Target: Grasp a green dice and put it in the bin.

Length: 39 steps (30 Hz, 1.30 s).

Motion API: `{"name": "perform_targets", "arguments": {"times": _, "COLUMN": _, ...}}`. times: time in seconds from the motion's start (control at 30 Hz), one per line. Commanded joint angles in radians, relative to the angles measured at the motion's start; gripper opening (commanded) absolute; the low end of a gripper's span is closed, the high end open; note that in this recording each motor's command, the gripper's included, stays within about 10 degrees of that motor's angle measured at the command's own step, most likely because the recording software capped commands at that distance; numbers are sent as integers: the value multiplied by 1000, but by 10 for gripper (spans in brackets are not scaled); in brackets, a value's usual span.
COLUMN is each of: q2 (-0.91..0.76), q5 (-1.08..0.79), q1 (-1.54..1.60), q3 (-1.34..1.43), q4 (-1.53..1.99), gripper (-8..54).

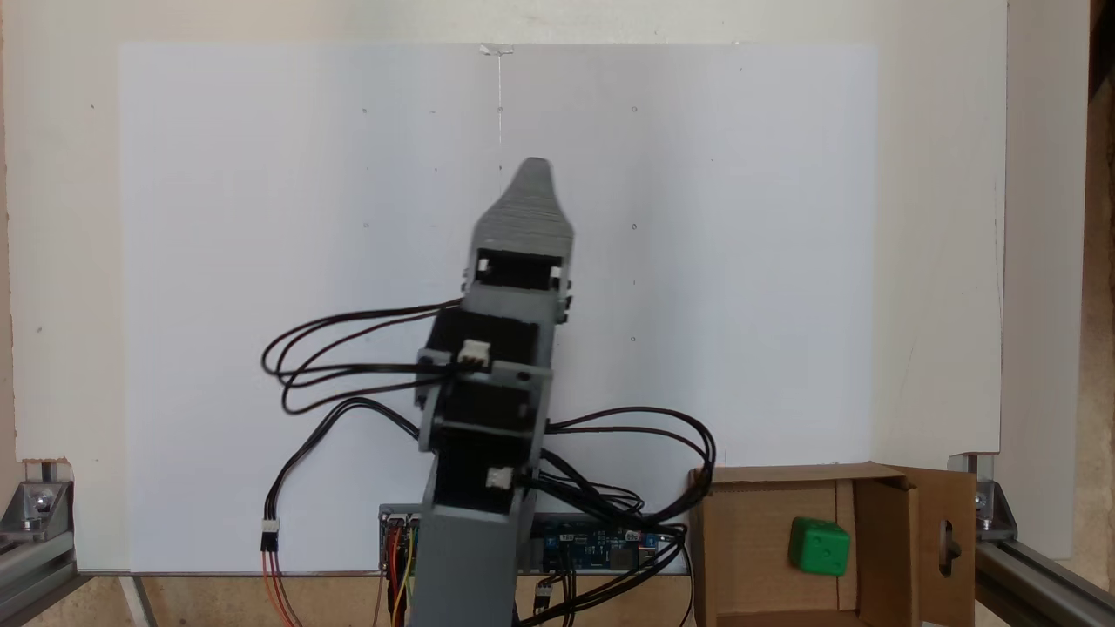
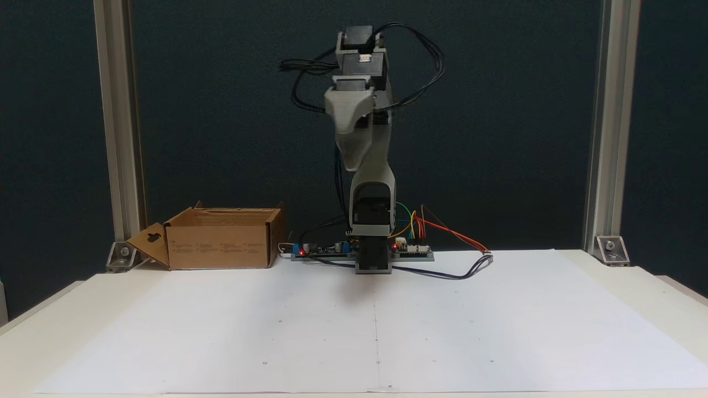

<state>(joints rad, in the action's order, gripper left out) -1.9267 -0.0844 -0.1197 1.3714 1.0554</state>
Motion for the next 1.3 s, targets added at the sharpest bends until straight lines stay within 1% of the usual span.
{"name": "perform_targets", "arguments": {"times": 0.0, "q2": -60, "q5": 52, "q1": 67, "q3": 61, "q4": -118, "gripper": 446}}
{"name": "perform_targets", "arguments": {"times": 0.27, "q2": -256, "q5": 51, "q1": 121, "q3": 560, "q4": -510, "gripper": 445}}
{"name": "perform_targets", "arguments": {"times": 0.53, "q2": -440, "q5": 51, "q1": 124, "q3": 951, "q4": -894, "gripper": 448}}
{"name": "perform_targets", "arguments": {"times": 0.7, "q2": -446, "q5": 48, "q1": 100, "q3": 1150, "q4": -1124, "gripper": 452}}
{"name": "perform_targets", "arguments": {"times": 0.87, "q2": -445, "q5": 46, "q1": 89, "q3": 1316, "q4": -1357, "gripper": 442}}
{"name": "perform_targets", "arguments": {"times": 1.27, "q2": -445, "q5": 41, "q1": 75, "q3": 1445, "q4": -1879, "gripper": 439}}
